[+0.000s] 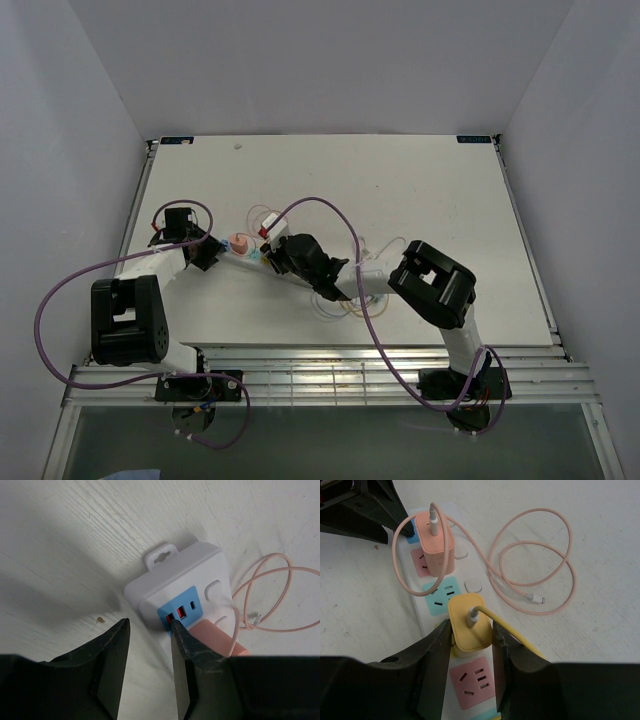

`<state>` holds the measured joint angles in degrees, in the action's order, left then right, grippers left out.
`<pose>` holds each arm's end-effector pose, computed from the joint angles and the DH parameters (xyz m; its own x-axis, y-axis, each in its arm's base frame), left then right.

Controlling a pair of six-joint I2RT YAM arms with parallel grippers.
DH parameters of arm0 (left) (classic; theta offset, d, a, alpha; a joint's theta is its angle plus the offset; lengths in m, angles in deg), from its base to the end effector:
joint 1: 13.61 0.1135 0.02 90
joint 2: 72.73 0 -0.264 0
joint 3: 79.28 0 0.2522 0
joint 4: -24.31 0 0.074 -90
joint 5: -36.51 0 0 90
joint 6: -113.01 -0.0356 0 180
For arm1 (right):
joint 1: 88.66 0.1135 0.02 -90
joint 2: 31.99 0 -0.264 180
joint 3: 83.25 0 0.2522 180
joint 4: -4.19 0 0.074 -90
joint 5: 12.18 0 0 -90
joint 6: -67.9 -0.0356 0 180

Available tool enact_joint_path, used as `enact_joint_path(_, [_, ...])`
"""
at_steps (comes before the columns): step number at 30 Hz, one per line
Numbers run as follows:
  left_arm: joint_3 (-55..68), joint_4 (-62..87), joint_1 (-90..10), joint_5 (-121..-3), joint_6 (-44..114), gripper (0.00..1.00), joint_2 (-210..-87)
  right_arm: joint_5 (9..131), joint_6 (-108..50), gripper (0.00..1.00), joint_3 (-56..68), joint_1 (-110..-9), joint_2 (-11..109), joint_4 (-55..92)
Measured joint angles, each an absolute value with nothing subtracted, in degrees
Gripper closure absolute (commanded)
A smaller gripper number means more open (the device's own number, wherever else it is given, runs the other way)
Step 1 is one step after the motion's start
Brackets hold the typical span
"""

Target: Insert the plug

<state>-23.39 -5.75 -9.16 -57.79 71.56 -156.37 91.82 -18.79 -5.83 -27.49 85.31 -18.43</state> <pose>0.2717 0.0185 0.1658 -0.5304 -0.7910 -0.3051 -0.6573 0.6109 -0.4413 0.2189 0.3798 0.1542 -0.1002 -0.2982 -0.9492 -0.7457 0.6542 -0.1268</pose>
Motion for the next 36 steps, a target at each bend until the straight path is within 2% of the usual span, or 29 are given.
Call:
enact_joint_path(14, [-23.3, -5.7, -9.0, -56.8, 71.6, 0.52, -156.2, 93.1, -18.7, 0.92, -7.1, -26.9, 87.4, -25.2])
enact_joint_path(25, [-23.3, -9.1, -9.5, -60.6, 71.7, 0.52, -155.4, 93.9, -18.7, 0.92, -7.9, -26.7, 88.3, -29.1])
enact_joint_path(36, [-23.7, -15.6, -10.1, -62.0, 71.5, 0.5, -153.9, 94.9, -19.2, 0.9, -8.1, -26.3, 83.9, -20.1])
